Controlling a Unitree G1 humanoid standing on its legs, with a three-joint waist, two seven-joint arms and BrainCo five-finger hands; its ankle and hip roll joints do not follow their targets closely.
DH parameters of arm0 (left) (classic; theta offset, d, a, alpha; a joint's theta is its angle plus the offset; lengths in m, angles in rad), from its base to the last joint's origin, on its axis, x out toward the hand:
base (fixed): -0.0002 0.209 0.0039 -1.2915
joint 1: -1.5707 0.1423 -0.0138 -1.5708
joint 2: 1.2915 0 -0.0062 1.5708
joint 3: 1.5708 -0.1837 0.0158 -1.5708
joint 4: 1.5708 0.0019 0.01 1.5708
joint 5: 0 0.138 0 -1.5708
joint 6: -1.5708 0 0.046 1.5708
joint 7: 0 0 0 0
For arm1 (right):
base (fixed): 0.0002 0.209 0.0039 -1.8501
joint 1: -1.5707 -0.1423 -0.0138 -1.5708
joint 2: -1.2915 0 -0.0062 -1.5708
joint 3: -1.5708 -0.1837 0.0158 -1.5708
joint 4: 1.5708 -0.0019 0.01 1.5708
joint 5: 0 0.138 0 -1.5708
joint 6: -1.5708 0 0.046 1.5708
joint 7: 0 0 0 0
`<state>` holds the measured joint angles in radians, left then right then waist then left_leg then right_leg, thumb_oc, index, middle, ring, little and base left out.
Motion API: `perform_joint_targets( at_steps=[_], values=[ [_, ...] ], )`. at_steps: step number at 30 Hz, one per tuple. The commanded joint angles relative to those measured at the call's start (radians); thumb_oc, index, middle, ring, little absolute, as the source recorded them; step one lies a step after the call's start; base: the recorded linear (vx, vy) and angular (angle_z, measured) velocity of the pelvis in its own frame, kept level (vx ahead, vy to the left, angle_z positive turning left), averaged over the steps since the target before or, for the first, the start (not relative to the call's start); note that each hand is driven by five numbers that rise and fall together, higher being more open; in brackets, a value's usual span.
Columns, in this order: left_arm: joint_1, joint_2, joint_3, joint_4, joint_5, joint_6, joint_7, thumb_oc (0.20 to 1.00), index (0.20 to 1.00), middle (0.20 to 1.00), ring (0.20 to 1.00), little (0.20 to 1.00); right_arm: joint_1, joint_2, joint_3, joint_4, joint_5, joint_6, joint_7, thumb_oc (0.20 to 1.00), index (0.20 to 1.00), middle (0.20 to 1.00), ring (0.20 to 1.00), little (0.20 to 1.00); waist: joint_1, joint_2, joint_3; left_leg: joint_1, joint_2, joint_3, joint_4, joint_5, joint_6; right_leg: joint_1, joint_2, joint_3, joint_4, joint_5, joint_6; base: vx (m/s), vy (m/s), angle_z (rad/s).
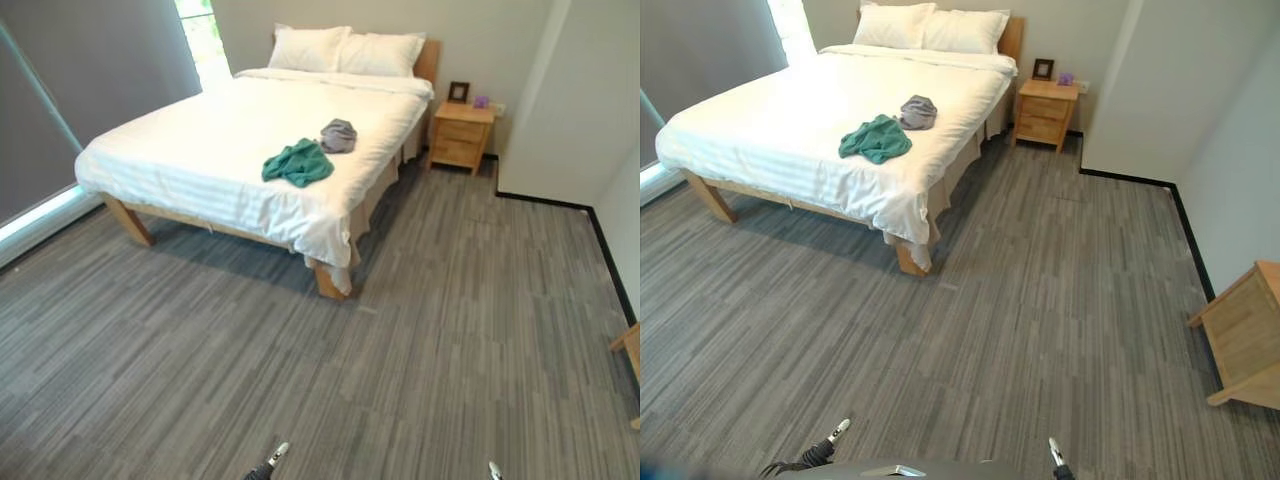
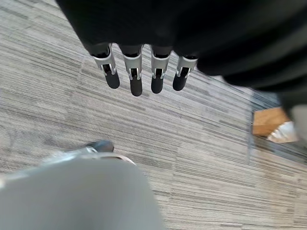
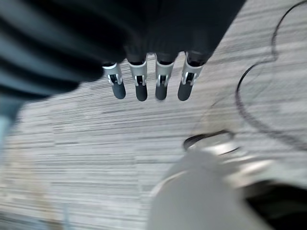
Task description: Pick up bed clothes into laundry basket.
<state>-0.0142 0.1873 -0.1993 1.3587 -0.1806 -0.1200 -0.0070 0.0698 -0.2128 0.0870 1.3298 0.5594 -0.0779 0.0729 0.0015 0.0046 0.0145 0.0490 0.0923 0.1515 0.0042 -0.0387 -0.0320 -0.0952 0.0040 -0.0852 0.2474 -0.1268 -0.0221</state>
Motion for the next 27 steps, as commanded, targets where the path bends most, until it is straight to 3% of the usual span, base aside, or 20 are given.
perform_joint_targets(
  at_steps=[1,6,9,10,12,13,18,20,23,27],
  values=[
    [-0.043,-0.025,0.015,0.049,0.029,-0.014,0.002,1.000,1.000,1.000,1.000,1.000,-0.024,0.011,-0.010,0.058,0.038,-0.016,0.013,1.000,1.000,1.000,1.000,1.000,-0.002,-0.041,0.025,0.054,-0.067,-0.005,-0.091,0.054,-0.017,0.191,-0.111,-0.037,-0.335,0.189,0.162,0.02,0.057,-0.10],
    [-0.074,-0.012,0.020,0.029,-0.023,-0.020,0.012,1.000,1.000,1.000,1.000,1.000,-0.047,-0.012,-0.077,0.098,0.157,-0.005,0.025,1.000,1.000,1.000,1.000,1.000,-0.007,-0.041,0.021,0.063,-0.075,-0.002,-0.091,0.041,-0.015,0.198,-0.118,-0.038,-0.335,0.187,0.167,0.03,0.047,-0.01],
    [-0.142,0.018,-0.038,-0.064,-0.028,-0.032,0.026,1.000,1.000,1.000,1.000,1.000,-0.099,-0.054,-0.078,0.017,0.199,-0.023,0.014,1.000,1.000,1.000,1.000,1.000,-0.011,-0.042,0.020,0.067,-0.076,0.004,-0.091,0.037,-0.013,0.197,-0.119,-0.032,-0.335,0.190,0.170,0.01,0.041,-0.01],
    [-0.185,0.062,-0.083,-0.225,-0.058,-0.041,0.025,1.000,1.000,1.000,1.000,1.000,-0.124,-0.101,-0.066,-0.127,0.189,-0.038,-0.003,1.000,1.000,1.000,1.000,1.000,-0.014,-0.040,0.028,0.072,-0.076,0.005,-0.091,0.036,-0.014,0.198,-0.119,-0.029,-0.333,0.191,0.174,-0.01,0.021,-0.08],
    [-0.198,0.080,-0.090,-0.270,-0.060,-0.042,0.028,1.000,1.000,1.000,1.000,1.000,-0.130,-0.114,-0.059,-0.178,0.178,-0.042,-0.015,1.000,1.000,1.000,1.000,1.000,-0.014,-0.040,0.025,0.067,-0.077,0.006,-0.091,0.040,-0.014,0.192,-0.119,-0.028,-0.333,0.194,0.174,-0.01,0.018,-0.06],
    [-0.205,0.109,-0.101,-0.376,-0.076,-0.042,0.028,1.000,1.000,1.000,1.000,1.000,-0.120,-0.134,-0.057,-0.314,0.169,-0.039,-0.022,1.000,1.000,1.000,1.000,1.000,-0.017,-0.041,0.029,0.067,-0.077,0.006,-0.091,0.042,-0.014,0.193,-0.119,-0.027,-0.333,0.195,0.176,-0.01,0.019,-0.07],
    [-0.175,0.234,-0.016,-0.891,-0.093,-0.011,0.040,1.000,1.000,1.000,1.000,1.000,0.016,-0.197,-0.165,-0.976,0.076,-0.074,-0.071,1.000,1.000,1.000,1.000,1.000,-0.027,-0.041,0.035,0.069,-0.080,-0.007,-0.091,0.038,-0.006,0.192,-0.121,-0.023,-0.328,0.194,0.178,0.01,0.023,0.07],
    [-0.168,0.250,0.000,-0.966,-0.084,-0.016,0.040,1.000,1.000,1.000,1.000,1.000,0.028,-0.206,-0.178,-1.038,0.027,-0.082,-0.075,1.000,1.000,1.000,1.000,1.000,-0.026,-0.040,0.035,0.069,-0.081,-0.010,-0.091,0.035,-0.005,0.193,-0.121,-0.023,-0.328,0.192,0.178,0.03,0.009,0.11],
    [-0.139,0.237,0.034,-1.067,-0.124,-0.046,0.052,1.000,1.000,1.000,1.000,1.000,0.022,-0.203,-0.164,-1.095,-0.135,-0.098,-0.106,1.000,1.000,1.000,1.000,1.000,-0.022,-0.041,0.043,0.077,-0.082,-0.013,-0.091,0.026,0.002,0.196,-0.120,-0.014,-0.326,0.187,0.175,0.04,0.008,-0.02],
    [-0.076,0.159,0.056,-1.057,-0.178,-0.039,0.079,1.000,1.000,1.000,1.000,1.000,0.052,-0.125,-0.113,-1.069,-0.101,-0.085,-0.095,1.000,1.000,1.000,1.000,1.000,-0.022,-0.046,0.062,0.077,-0.082,-0.014,-0.091,0.023,0.006,0.193,-0.119,-0.001,-0.323,0.183,0.169,0.04,-0.002,-0.13]
  ],
)
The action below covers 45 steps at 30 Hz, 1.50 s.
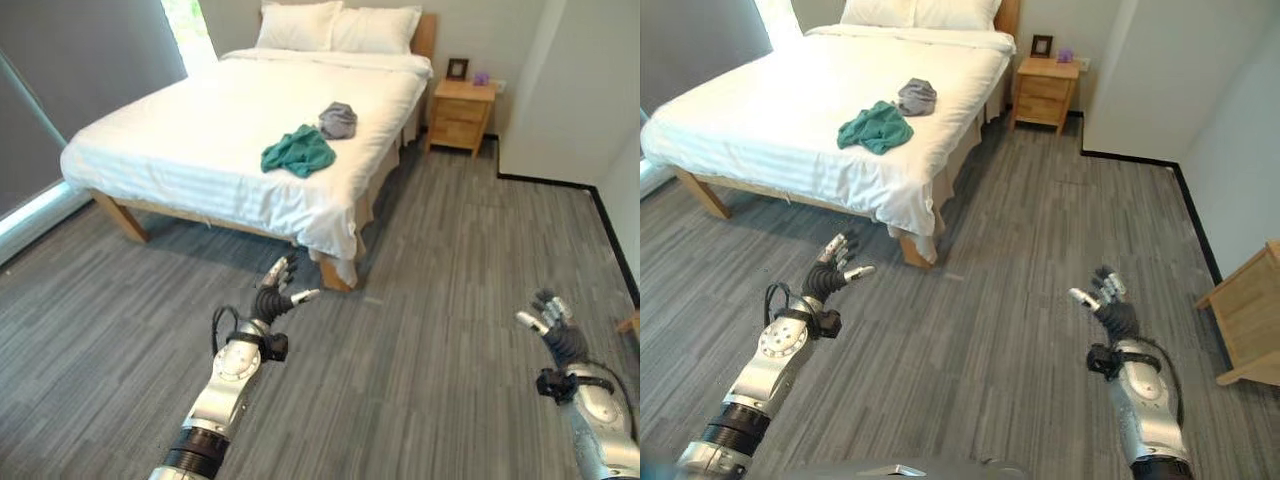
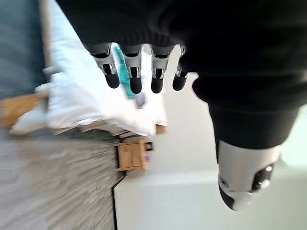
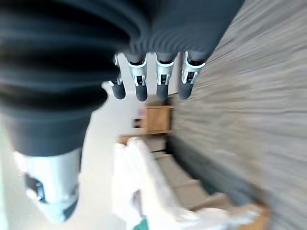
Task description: Pick up bed clothes into laundry basket.
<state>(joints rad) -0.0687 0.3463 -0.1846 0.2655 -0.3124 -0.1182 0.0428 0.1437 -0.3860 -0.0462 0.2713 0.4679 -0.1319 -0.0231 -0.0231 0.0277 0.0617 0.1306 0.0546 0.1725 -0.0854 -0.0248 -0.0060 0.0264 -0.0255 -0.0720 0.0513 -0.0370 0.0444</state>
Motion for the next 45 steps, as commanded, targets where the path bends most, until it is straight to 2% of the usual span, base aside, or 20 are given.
perform_joint_targets(
  at_steps=[1,6,10,13,17,18,21,23,25,27,28,32,35,37,38,39,40,42,44,45],
  values=[
    [-0.020,0.000,0.041,0.036,-0.047,-0.040,0.029,1.000,1.000,1.000,1.000,1.000,-0.021,0.048,0.020,-0.011,-0.010,-0.031,0.001,1.000,1.000,1.000,1.000,1.000,0.002,-0.070,0.014,-0.004,-0.044,-0.034,-0.002,0.009,-0.020,0.071,-0.089,-0.014,-0.127,0.093,0.103,0.03,-0.002,-0.13],
    [0.045,-0.009,0.072,0.032,-0.050,-0.035,0.035,1.000,1.000,1.000,1.000,1.000,0.000,0.064,0.041,-0.032,0.016,-0.031,0.022,1.000,1.000,1.000,1.000,1.000,0.005,-0.071,0.031,-0.010,-0.045,-0.034,-0.002,0.006,-0.015,0.055,-0.092,-0.009,-0.110,0.086,0.104,0.04,0.015,-0.05],
    [0.057,0.021,0.119,0.021,-0.021,-0.038,0.056,1.000,1.000,1.000,1.000,1.000,-0.028,0.052,0.045,-0.071,-0.001,-0.042,0.023,1.000,1.000,1.000,1.000,1.000,0.007,-0.061,0.076,-0.030,-0.043,-0.009,0.000,-0.003,0.010,-0.101,-0.096,0.009,0.130,0.088,0.137,-0.06,0.040,-0.20],
    [0.048,0.039,0.146,0.022,-0.004,-0.049,0.078,1.000,1.000,1.000,1.000,1.000,-0.045,0.053,0.044,-0.091,-0.012,-0.053,0.019,1.000,1.000,1.000,1.000,1.000,-0.012,-0.052,0.121,-0.023,-0.035,-0.001,0.008,-0.012,0.010,-0.221,-0.096,0.041,0.317,0.164,0.189,0.12,-0.018,-0.52],
    [0.022,0.046,0.156,-0.002,-0.017,-0.062,0.086,1.000,1.000,1.000,1.000,1.000,-0.023,0.071,0.024,-0.118,0.021,-0.058,0.022,1.000,1.000,1.000,1.000,1.000,-0.045,-0.044,0.133,0.043,0.017,-0.017,-0.002,-0.041,-0.048,-0.262,-0.191,0.031,0.117,0.182,0.164,0.37,-0.190,-0.04],
    [-0.004,0.050,0.147,0.017,-0.016,-0.064,0.087,1.000,1.000,1.000,1.000,1.000,-0.018,0.075,0.030,-0.096,0.046,-0.055,0.026,1.000,1.000,1.000,1.000,1.000,-0.065,-0.051,0.134,0.097,0.051,-0.030,-0.002,-0.070,-0.084,-0.309,-0.249,0.016,-0.008,0.245,0.181,0.45,-0.270,0.01],
    [-0.037,0.048,0.130,0.037,0.003,-0.057,0.090,1.000,1.000,1.000,1.000,1.000,-0.015,0.080,0.048,-0.082,0.069,-0.039,0.038,1.000,1.000,1.000,1.000,1.000,-0.089,-0.047,0.129,0.155,0.096,-0.037,-0.002,-0.094,-0.117,-0.326,-0.255,-0.017,-0.094,0.279,0.208,0.47,-0.318,0.19],
    [-0.030,0.038,0.127,0.030,-0.002,-0.055,0.078,1.000,1.000,1.000,1.000,1.000,0.000,0.077,0.067,-0.103,0.085,-0.025,0.071,1.000,1.000,1.000,1.000,1.000,-0.097,-0.042,0.107,0.205,0.155,-0.046,-0.002,-0.055,-0.155,-0.330,-0.249,-0.065,-0.056,0.290,0.217,0.59,-0.480,0.19],
    [-0.001,0.019,0.128,0.019,-0.007,-0.053,0.066,1.000,1.000,1.000,1.000,1.000,-0.004,0.058,0.089,-0.095,0.083,-0.021,0.086,1.000,1.000,1.000,1.000,1.000,-0.097,-0.024,0.096,0.183,0.230,-0.062,0.101,0.076,-0.186,-0.316,-0.208,-0.092,-0.004,0.264,0.185,0.34,-0.395,0.37],
    [0.029,0.002,0.141,0.011,-0.046,-0.047,0.065,1.000,1.000,1.000,1.000,1.000,-0.032,0.031,0.126,-0.085,0.080,-0.012,0.091,1.000,1.000,1.000,1.000,1.000,-0.086,-0.021,0.091,0.100,0.294,-0.085,0.330,0.276,-0.169,-0.279,-0.158,-0.129,0.032,0.206,0.109,0.43,-0.693,0.14],
    [0.068,-0.013,0.156,-0.016,-0.099,-0.037,0.051,1.000,1.000,1.000,1.000,1.000,-0.034,0.017,0.140,-0.107,0.107,-0.016,0.095,1.000,1.000,1.000,1.000,1.000,-0.046,-0.060,0.116,-0.028,0.321,-0.065,0.607,0.317,-0.123,-0.186,-0.114,-0.142,0.016,0.147,0.037,0.41,-0.702,-0.12],
    [0.084,-0.014,0.164,-0.033,-0.111,-0.038,0.047,1.000,1.000,1.000,1.000,1.000,-0.046,-0.033,0.137,-0.090,0.067,-0.004,0.076,1.000,1.000,1.000,1.000,1.000,0.033,-0.097,0.170,-0.191,0.263,-0.059,0.797,0.261,-0.099,-0.069,-0.082,-0.132,-0.017,0.091,0.000,0.42,-0.507,-0.30],
    [0.085,-0.031,0.172,-0.026,-0.143,-0.040,0.050,1.000,1.000,1.000,1.000,1.000,-0.059,-0.044,0.110,-0.084,0.078,0.000,0.061,1.000,1.000,1.000,1.000,1.000,0.067,-0.101,0.174,-0.309,0.240,0.023,0.747,0.223,-0.111,0.005,-0.078,-0.144,-0.058,0.073,0.005,0.41,-0.208,-0.15],
    [0.096,-0.033,0.188,-0.014,-0.153,-0.060,0.049,1.000,1.000,1.000,1.000,1.000,-0.032,-0.040,0.056,-0.104,0.113,-0.013,0.061,1.000,1.000,1.000,1.000,1.000,0.089,-0.083,0.155,-0.374,0.183,0.111,0.524,0.236,-0.128,0.081,-0.053,-0.143,-0.110,0.045,0.017,0.50,-0.097,0.29],
    [0.096,-0.034,0.187,-0.014,-0.153,-0.060,0.049,1.000,1.000,1.000,1.000,1.000,-0.031,-0.040,0.055,-0.104,0.113,-0.013,0.061,1.000,1.000,1.000,1.000,1.000,0.090,-0.086,0.153,-0.371,0.178,0.115,0.513,0.243,-0.125,0.078,-0.057,-0.142,-0.111,0.047,0.018,0.36,-0.039,0.25],
    [0.102,-0.034,0.203,-0.013,-0.151,-0.065,0.058,1.000,1.000,1.000,1.000,1.000,-0.020,-0.035,0.043,-0.114,0.109,-0.017,0.059,1.000,1.000,1.000,1.000,1.000,0.099,-0.080,0.142,-0.391,0.134,0.126,0.421,0.251,-0.119,0.109,-0.048,-0.142,-0.126,0.037,0.025,0.62,-0.047,0.21],
    [0.114,-0.039,0.230,-0.010,-0.150,-0.071,0.075,1.000,1.000,1.000,1.000,1.000,-0.013,-0.024,0.038,-0.106,0.097,-0.023,0.059,1.000,1.000,1.000,1.000,1.000,0.117,-0.060,0.119,-0.389,0.041,0.144,0.179,0.265,-0.105,0.180,-0.022,-0.137,-0.139,0.000,0.043,0.78,-0.052,0.12],
    [0.118,-0.041,0.241,-0.009,-0.144,-0.074,0.081,1.000,1.000,1.000,1.000,1.000,-0.011,-0.021,0.039,-0.103,0.090,-0.024,0.061,1.000,1.000,1.000,1.000,1.000,0.120,-0.054,0.108,-0.389,0.026,0.157,0.117,0.286,-0.102,0.196,-0.014,-0.132,-0.139,-0.008,0.048,0.49,-0.020,0.02],
    [0.132,-0.030,0.290,-0.015,-0.083,-0.074,0.106,1.000,1.000,1.000,1.000,1.000,-0.009,-0.011,0.050,-0.096,0.067,-0.017,0.071,1.000,1.000,1.000,1.000,1.000,0.121,-0.045,0.070,-0.386,0.019,0.286,0.033,0.318,-0.097,0.276,0.001,-0.123,-0.132,-0.050,0.056,0.74,-0.013,-0.19],
    [0.136,-0.021,0.310,-0.027,-0.068,-0.077,0.109,1.000,1.000,1.000,1.000,1.000,-0.018,-0.007,0.051,-0.100,0.066,-0.011,0.078,1.000,1.000,1.000,1.000,1.000,0.113,-0.042,0.044,-0.351,0.017,0.315,0.030,0.287,-0.077,0.292,0.003,-0.124,-0.124,-0.077,0.063,0.81,0.017,-0.08]
  ],
)
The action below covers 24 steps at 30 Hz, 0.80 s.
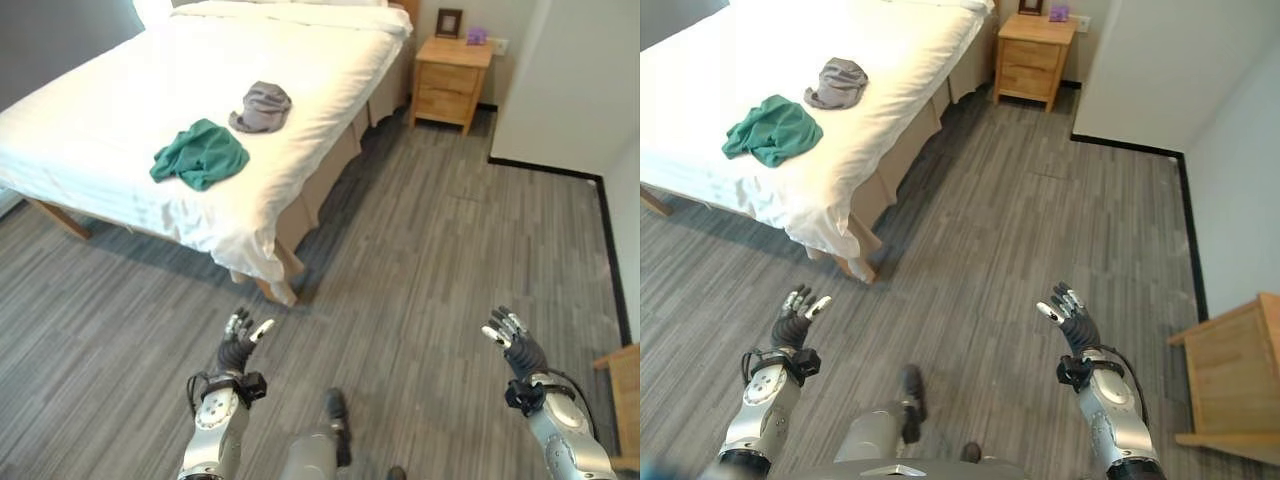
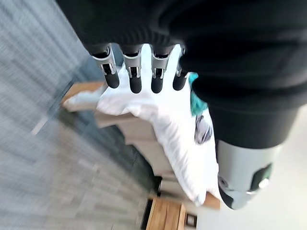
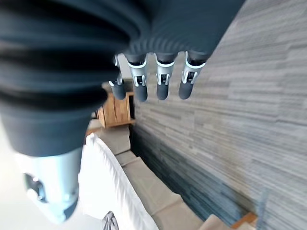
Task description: Pick up bed clothes into laundry basket.
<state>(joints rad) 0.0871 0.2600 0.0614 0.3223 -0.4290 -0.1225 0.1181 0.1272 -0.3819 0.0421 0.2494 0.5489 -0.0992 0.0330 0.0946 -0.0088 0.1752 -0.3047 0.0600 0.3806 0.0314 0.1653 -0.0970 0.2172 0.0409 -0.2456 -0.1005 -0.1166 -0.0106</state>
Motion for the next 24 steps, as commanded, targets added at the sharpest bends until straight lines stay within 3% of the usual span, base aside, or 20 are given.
perform_joint_targets(
  at_steps=[1,2,3,4,5,6,7,8,10,11,12,13,14,15,17,18,19,21,24],
  values=[
    [-0.012,0.064,0.080,-0.090,0.052,-0.079,0.042,1.000,1.000,1.000,1.000,1.000,0.001,0.003,-0.020,-0.078,-0.017,-0.041,0.028,1.000,1.000,1.000,1.000,1.000,-0.006,-0.012,-0.082,0.103,0.005,0.141,-0.090,0.082,0.053,0.107,-0.077,0.044,0.053,0.000,0.124,0.41,0.036,0.00],
    [-0.011,0.064,0.081,-0.090,0.052,-0.079,0.042,1.000,1.000,1.000,1.000,1.000,0.002,0.004,-0.019,-0.078,-0.017,-0.042,0.028,1.000,1.000,1.000,1.000,1.000,-0.006,-0.014,-0.083,0.104,0.003,0.142,-0.090,0.080,0.054,0.107,-0.079,0.044,0.054,-0.001,0.125,0.43,0.073,-0.12],
    [-0.003,0.071,0.098,-0.093,0.079,-0.079,0.057,1.000,1.000,1.000,1.000,1.000,0.003,0.013,-0.012,-0.077,-0.022,-0.042,0.028,1.000,1.000,1.000,1.000,1.000,0.003,-0.045,-0.101,0.106,-0.032,0.113,-0.069,0.033,0.075,0.112,-0.119,0.043,0.117,0.014,0.143,0.42,0.077,-0.16],
    [-0.007,0.074,0.096,-0.090,0.085,-0.078,0.065,1.000,1.000,1.000,1.000,1.000,0.002,0.023,-0.009,-0.075,-0.031,-0.044,0.024,1.000,1.000,1.000,1.000,1.000,0.010,-0.070,-0.107,0.119,-0.057,0.097,-0.046,-0.001,0.095,0.097,-0.157,0.046,0.191,0.088,0.177,0.52,0.132,-0.29],
    [-0.018,0.080,0.098,-0.097,0.090,-0.075,0.077,1.000,1.000,1.000,1.000,1.000,-0.003,0.033,-0.011,-0.078,-0.030,-0.045,0.018,1.000,1.000,1.000,1.000,1.000,0.018,-0.085,-0.100,0.147,-0.079,0.098,-0.040,-0.036,0.124,0.051,-0.189,0.060,0.330,0.202,0.223,0.55,0.175,-0.16],
    [-0.020,0.081,0.109,-0.120,0.089,-0.081,0.093,1.000,1.000,1.000,1.000,1.000,-0.015,0.065,-0.012,-0.093,0.020,-0.056,0.024,1.000,1.000,1.000,1.000,1.000,0.008,-0.060,-0.071,0.231,-0.069,0.093,-0.044,-0.066,0.161,-0.068,-0.221,0.076,0.615,0.375,0.248,0.58,0.202,-0.23],
    [-0.023,0.085,0.108,-0.132,0.091,-0.084,0.095,1.000,1.000,1.000,1.000,1.000,-0.027,0.066,-0.004,-0.078,0.019,-0.057,0.029,1.000,1.000,1.000,1.000,1.000,-0.009,-0.039,-0.053,0.278,-0.063,0.091,-0.054,-0.082,0.168,-0.124,-0.229,0.074,0.722,0.388,0.230,0.47,0.145,0.13],
    [-0.024,0.084,0.109,-0.132,0.092,-0.083,0.095,1.000,1.000,1.000,1.000,1.000,-0.029,0.065,-0.004,-0.077,0.020,-0.058,0.029,1.000,1.000,1.000,1.000,1.000,-0.011,-0.041,-0.050,0.279,-0.066,0.090,-0.054,-0.082,0.170,-0.125,-0.232,0.074,0.729,0.384,0.231,0.32,0.074,0.64],
    [-0.026,0.097,0.106,-0.124,0.099,-0.083,0.102,1.000,1.000,1.000,1.000,1.000,-0.039,0.056,-0.009,-0.077,-0.013,-0.047,0.014,1.000,1.000,1.000,1.000,1.000,-0.045,-0.004,-0.028,0.350,-0.045,0.032,-0.085,-0.102,0.170,-0.252,-0.176,0.087,0.832,0.298,0.207,0.47,-0.006,1.09],
    [-0.037,0.101,0.105,-0.098,0.092,-0.084,0.107,1.000,1.000,1.000,1.000,1.000,-0.033,0.050,-0.025,-0.091,-0.003,-0.050,0.014,1.000,1.000,1.000,1.000,1.000,-0.086,0.000,-0.018,0.409,-0.050,-0.029,-0.110,-0.114,0.153,-0.356,-0.130,0.104,0.738,0.210,0.188,0.51,-0.066,0.73],
    [-0.037,0.101,0.105,-0.097,0.092,-0.085,0.107,1.000,1.000,1.000,1.000,1.000,-0.033,0.050,-0.025,-0.091,-0.003,-0.050,0.014,1.000,1.000,1.000,1.000,1.000,-0.088,0.003,-0.020,0.407,-0.047,-0.031,-0.110,-0.111,0.151,-0.355,-0.127,0.100,0.732,0.214,0.185,0.67,-0.163,0.83],
    [-0.033,0.101,0.104,-0.105,0.070,-0.089,0.093,1.000,1.000,1.000,1.000,1.000,-0.023,0.041,-0.042,-0.105,-0.006,-0.053,0.014,1.000,1.000,1.000,1.000,1.000,-0.101,-0.005,-0.016,0.437,-0.046,-0.068,-0.114,-0.120,0.133,-0.380,-0.139,0.088,0.613,0.204,0.180,0.31,-0.103,0.84],
    [-0.032,0.102,0.104,-0.105,0.070,-0.089,0.093,1.000,1.000,1.000,1.000,1.000,-0.022,0.041,-0.043,-0.106,-0.006,-0.052,0.014,1.000,1.000,1.000,1.000,1.000,-0.106,-0.003,-0.016,0.438,-0.044,-0.074,-0.114,-0.122,0.132,-0.373,-0.139,0.081,0.608,0.204,0.180,0.66,-0.274,1.26],
    [-0.022,0.097,0.106,-0.110,0.054,-0.091,0.079,1.000,1.000,1.000,1.000,1.000,-0.012,0.024,-0.071,-0.108,-0.040,-0.053,-0.001,1.000,1.000,1.000,1.000,1.000,-0.119,-0.020,-0.022,0.469,-0.048,-0.118,-0.119,-0.155,0.110,-0.393,-0.170,0.126,0.413,0.208,0.174,0.52,-0.262,1.09],
    [-0.023,0.095,0.097,-0.108,0.054,-0.087,0.072,1.000,1.000,1.000,1.000,1.000,-0.007,0.018,-0.102,-0.108,-0.056,-0.058,-0.020,1.000,1.000,1.000,1.000,1.000,-0.133,-0.035,-0.032,0.493,-0.046,-0.174,-0.119,-0.189,0.088,-0.396,-0.183,0.229,0.218,0.220,0.186,0.65,-0.340,0.84],
    [-0.024,0.098,0.096,-0.110,0.065,-0.088,0.068,1.000,1.000,1.000,1.000,1.000,-0.001,0.014,-0.122,-0.119,-0.062,-0.064,-0.021,1.000,1.000,1.000,1.000,1.000,-0.149,-0.041,-0.035,0.513,-0.035,-0.218,-0.119,-0.212,0.073,-0.404,-0.189,0.315,0.137,0.255,0.211,0.45,-0.220,0.84],
    [-0.023,0.098,0.095,-0.110,0.065,-0.088,0.068,1.000,1.000,1.000,1.000,1.000,0.002,0.014,-0.122,-0.120,-0.062,-0.064,-0.021,1.000,1.000,1.000,1.000,1.000,-0.148,-0.038,-0.035,0.516,-0.034,-0.219,-0.119,-0.217,0.074,-0.395,-0.188,0.313,0.124,0.259,0.214,0.38,-0.178,0.92],
    [-0.031,0.111,0.076,-0.111,0.074,-0.096,0.053,1.000,1.000,1.000,1.000,1.000,0.009,-0.018,-0.168,-0.139,-0.089,-0.072,-0.027,1.000,1.000,1.000,1.000,1.000,-0.163,-0.056,-0.037,0.553,0.002,-0.275,-0.119,-0.236,0.046,-0.410,-0.175,0.423,0.113,0.276,0.252,0.43,-0.298,0.74],
    [-0.045,0.102,0.070,-0.100,0.069,-0.102,0.054,1.000,1.000,1.000,1.000,1.000,-0.011,-0.032,-0.190,-0.122,-0.092,-0.087,-0.038,1.000,1.000,1.000,1.000,1.000,-0.162,-0.060,-0.044,0.570,0.043,-0.323,-0.117,-0.215,0.026,-0.397,-0.159,0.406,0.158,0.256,0.230,0.42,-0.413,0.98]
  ],
)
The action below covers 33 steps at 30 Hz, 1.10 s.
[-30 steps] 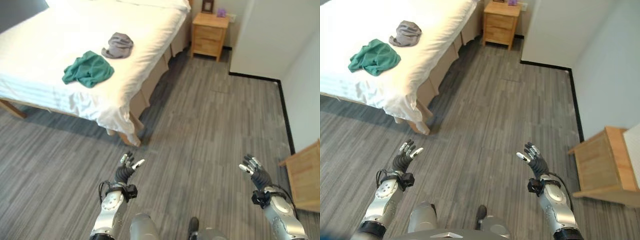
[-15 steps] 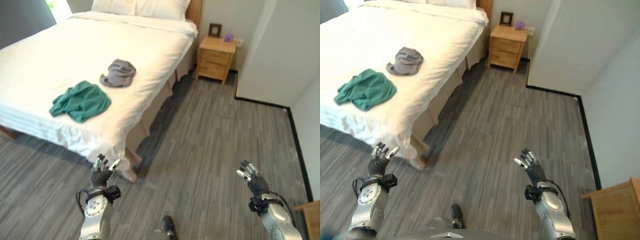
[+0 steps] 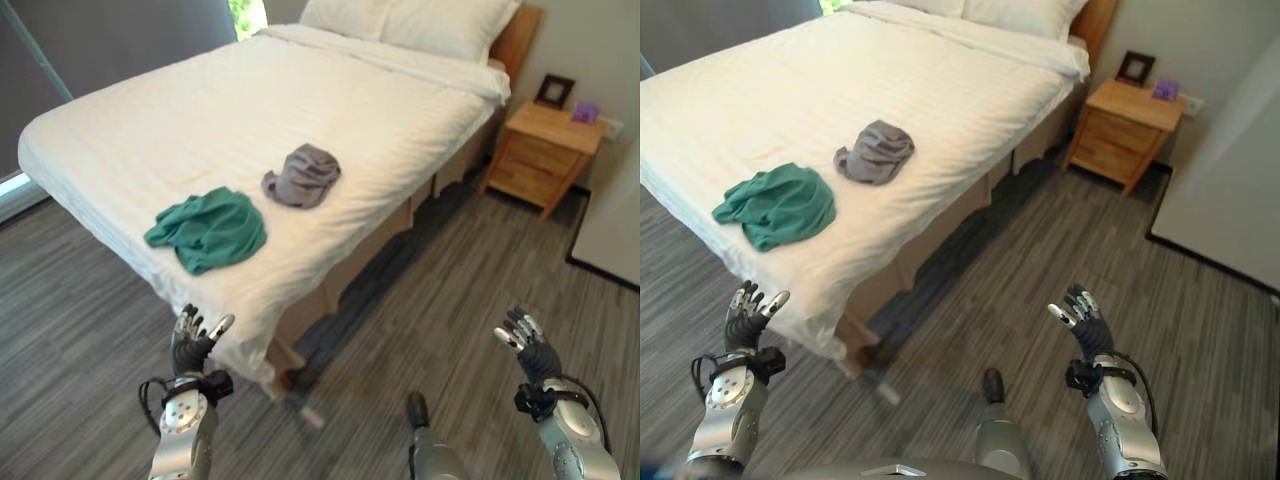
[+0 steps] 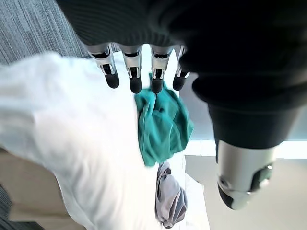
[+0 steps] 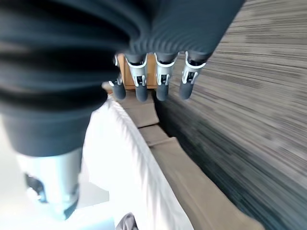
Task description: Pick up bed clothes into laundry basket.
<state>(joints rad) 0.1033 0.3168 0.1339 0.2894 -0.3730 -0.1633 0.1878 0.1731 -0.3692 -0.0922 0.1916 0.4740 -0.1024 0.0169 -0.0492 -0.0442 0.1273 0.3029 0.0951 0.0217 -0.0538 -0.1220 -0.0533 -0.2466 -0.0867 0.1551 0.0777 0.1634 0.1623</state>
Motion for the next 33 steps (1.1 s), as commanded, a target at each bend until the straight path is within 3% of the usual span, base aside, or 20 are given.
perform_joint_targets(
  at_steps=[1,2,3,4,6,7,8,10,12,13,14,17,19,22,25,26,29,30,32,33],
  values=[
    [-0.066,0.028,-0.007,-0.057,-0.022,-0.066,-0.019,1.000,1.000,1.000,1.000,1.000,-0.081,-0.064,-0.066,-0.054,-0.005,-0.096,-0.029,1.000,1.000,1.000,1.000,1.000,-0.021,-0.018,0.000,-0.072,0.075,0.017,0.074,0.136,-0.039,0.087,-0.010,-0.013,-0.011,-0.032,0.035,0.20,-0.275,0.50],
    [-0.066,0.028,-0.007,-0.057,-0.022,-0.066,-0.019,1.000,1.000,1.000,1.000,1.000,-0.082,-0.065,-0.066,-0.053,-0.004,-0.096,-0.029,1.000,1.000,1.000,1.000,1.000,-0.024,-0.017,0.000,-0.075,0.077,0.014,0.076,0.135,-0.039,0.087,-0.009,-0.015,-0.012,-0.032,0.035,0.33,-0.626,0.54],
    [-0.090,-0.002,-0.018,-0.045,-0.100,-0.070,-0.009,1.000,1.000,1.000,1.000,1.000,-0.101,-0.087,-0.072,-0.055,0.030,-0.119,-0.046,1.000,1.000,1.000,1.000,1.000,-0.021,-0.040,0.031,-0.220,0.137,0.050,0.378,0.231,-0.030,0.152,-0.011,-0.068,-0.022,-0.049,-0.014,0.12,-0.367,0.56],
    [-0.091,-0.002,-0.017,-0.044,-0.101,-0.070,-0.009,1.000,1.000,1.000,1.000,1.000,-0.102,-0.086,-0.072,-0.054,0.031,-0.119,-0.046,1.000,1.000,1.000,1.000,1.000,-0.024,-0.041,0.029,-0.230,0.136,0.045,0.383,0.233,-0.031,0.148,-0.013,-0.071,-0.024,-0.045,-0.015,0.17,-0.508,0.86],
    [-0.085,0.003,-0.032,-0.055,-0.090,-0.058,-0.024,1.000,1.000,1.000,1.000,1.000,-0.094,-0.100,-0.085,-0.057,0.044,-0.121,-0.062,1.000,1.000,1.000,1.000,1.000,-0.010,-0.068,0.061,-0.312,0.131,0.091,0.521,0.232,0.009,0.200,-0.011,-0.106,-0.039,-0.071,-0.062,0.16,-0.332,0.74],
    [-0.078,0.008,-0.035,-0.054,-0.066,-0.055,-0.022,1.000,1.000,1.000,1.000,1.000,-0.085,-0.108,-0.104,-0.070,0.048,-0.122,-0.068,1.000,1.000,1.000,1.000,1.000,-0.007,-0.069,0.075,-0.363,0.141,0.139,0.535,0.239,-0.001,0.238,-0.007,-0.125,-0.047,-0.095,-0.081,0.18,-0.248,0.43],
    [-0.078,0.007,-0.036,-0.054,-0.066,-0.055,-0.022,1.000,1.000,1.000,1.000,1.000,-0.084,-0.108,-0.105,-0.072,0.048,-0.121,-0.068,1.000,1.000,1.000,1.000,1.000,-0.007,-0.068,0.075,-0.365,0.142,0.138,0.539,0.238,-0.001,0.238,-0.006,-0.126,-0.047,-0.096,-0.081,0.27,-0.182,0.26],
    [-0.080,-0.011,-0.037,-0.035,-0.092,-0.064,-0.032,1.000,1.000,1.000,1.000,1.000,-0.051,-0.090,-0.161,-0.141,0.050,-0.149,-0.050,1.000,1.000,1.000,1.000,1.000,-0.025,-0.054,0.066,-0.415,0.169,0.229,0.434,0.255,-0.034,0.283,-0.012,-0.161,-0.068,-0.128,-0.085,0.27,-0.060,0.27],
    [-0.080,-0.014,-0.051,-0.021,-0.089,-0.067,-0.038,1.000,1.000,1.000,1.000,1.000,-0.028,-0.073,-0.175,-0.171,0.082,-0.167,-0.023,1.000,1.000,1.000,1.000,1.000,-0.033,-0.039,0.055,-0.430,0.141,0.261,0.309,0.266,-0.050,0.302,-0.011,-0.180,-0.081,-0.146,-0.082,0.21,0.015,0.44],
    [-0.080,-0.014,-0.052,-0.020,-0.089,-0.067,-0.038,1.000,1.000,1.000,1.000,1.000,-0.025,-0.074,-0.176,-0.173,0.083,-0.167,-0.022,1.000,1.000,1.000,1.000,1.000,-0.035,-0.041,0.053,-0.425,0.135,0.261,0.298,0.270,-0.049,0.304,-0.015,-0.182,-0.082,-0.148,-0.080,0.26,0.064,0.27],
    [-0.085,-0.010,-0.062,-0.015,-0.081,-0.067,-0.041,1.000,1.000,1.000,1.000,1.000,-0.011,-0.069,-0.165,-0.205,0.094,-0.171,0.015,1.000,1.000,1.000,1.000,1.000,-0.029,-0.028,0.048,-0.447,0.100,0.234,0.187,0.275,-0.051,0.320,-0.007,-0.182,-0.088,-0.162,-0.075,0.19,0.048,0.10],
    [-0.094,-0.006,-0.071,-0.015,-0.061,-0.071,-0.045,1.000,1.000,1.000,1.000,1.000,-0.005,-0.093,-0.140,-0.246,0.079,-0.163,0.065,1.000,1.000,1.000,1.000,1.000,-0.024,-0.023,0.044,-0.455,0.077,0.187,0.096,0.319,-0.063,0.347,-0.007,-0.179,-0.086,-0.185,-0.068,0.26,0.066,-0.04],
    [-0.101,-0.007,-0.079,-0.014,-0.048,-0.075,-0.049,1.000,1.000,1.000,1.000,1.000,-0.003,-0.105,-0.125,-0.274,0.081,-0.153,0.092,1.000,1.000,1.000,1.000,1.000,-0.028,-0.020,0.039,-0.456,0.081,0.206,0.082,0.332,-0.075,0.364,-0.009,-0.180,-0.080,-0.200,-0.062,0.29,0.125,-0.21],
    [-0.109,-0.009,-0.089,0.006,-0.051,-0.087,-0.058,1.000,1.000,1.000,1.000,1.000,-0.001,-0.104,-0.087,-0.304,0.091,-0.135,0.137,1.000,1.000,1.000,1.000,1.000,-0.026,-0.022,0.013,-0.440,0.084,0.222,0.119,0.296,-0.063,0.398,-0.029,-0.176,-0.074,-0.222,-0.045,0.23,0.135,-0.20],
    [-0.115,-0.001,-0.114,-0.004,-0.059,-0.084,-0.062,1.000,1.000,1.000,1.000,1.000,-0.013,-0.092,-0.056,-0.282,0.090,-0.133,0.136,1.000,1.000,1.000,1.000,1.000,-0.019,-0.032,-0.002,-0.413,0.066,0.234,0.116,0.248,-0.039,0.395,-0.069,-0.174,-0.054,-0.204,-0.015,0.22,0.247,-0.14],
    [-0.127,0.018,-0.125,-0.011,-0.052,-0.081,-0.059,1.000,1.000,1.000,1.000,1.000,-0.072,-0.093,0.015,-0.240,0.034,-0.125,0.115,1.000,1.000,1.000,1.000,1.000,-0.003,-0.039,0.014,-0.371,0.050,0.286,0.093,0.221,-0.017,0.337,-0.092,-0.179,0.053,-0.134,0.021,0.15,0.317,-0.27],
    [-0.134,0.042,-0.133,-0.028,-0.030,-0.081,-0.061,1.000,1.000,1.000,1.000,1.000,-0.088,-0.085,0.057,-0.243,0.023,-0.112,0.127,1.000,1.000,1.000,1.000,1.000,0.006,-0.029,0.024,-0.339,0.036,0.301,0.070,0.211,-0.001,0.273,-0.103,-0.166,0.159,-0.078,0.044,0.09,0.213,-0.48],
    [-0.138,0.053,-0.159,-0.020,-0.005,-0.074,-0.074,1.000,1.000,1.000,1.000,1.000,-0.105,-0.090,0.116,-0.230,-0.017,-0.092,0.150,1.000,1.000,1.000,1.000,1.000,-0.004,-0.016,0.039,-0.304,0.017,0.283,0.045,0.200,0.005,0.221,-0.081,-0.141,0.192,-0.062,0.039,0.14,0.232,-0.13],
    [-0.136,0.052,-0.164,-0.021,-0.007,-0.072,-0.083,1.000,1.000,1.000,1.000,1.000,-0.100,-0.096,0.127,-0.236,-0.029,-0.083,0.157,1.000,1.000,1.000,1.000,1.000,-0.017,-0.010,0.041,-0.286,0.006,0.271,0.025,0.201,0.005,0.206,-0.070,-0.135,0.179,-0.071,0.033,0.20,0.136,0.22],
    [-0.129,0.043,-0.176,-0.019,-0.017,-0.073,-0.098,1.000,1.000,1.000,1.000,1.000,-0.085,-0.111,0.134,-0.252,-0.039,-0.079,0.174,1.000,1.000,1.000,1.000,1.000,-0.032,0.001,0.043,-0.269,-0.010,0.242,0.000,0.204,0.003,0.174,-0.032,-0.102,0.129,-0.087,0.019,0.22,0.089,0.65]
  ],
)
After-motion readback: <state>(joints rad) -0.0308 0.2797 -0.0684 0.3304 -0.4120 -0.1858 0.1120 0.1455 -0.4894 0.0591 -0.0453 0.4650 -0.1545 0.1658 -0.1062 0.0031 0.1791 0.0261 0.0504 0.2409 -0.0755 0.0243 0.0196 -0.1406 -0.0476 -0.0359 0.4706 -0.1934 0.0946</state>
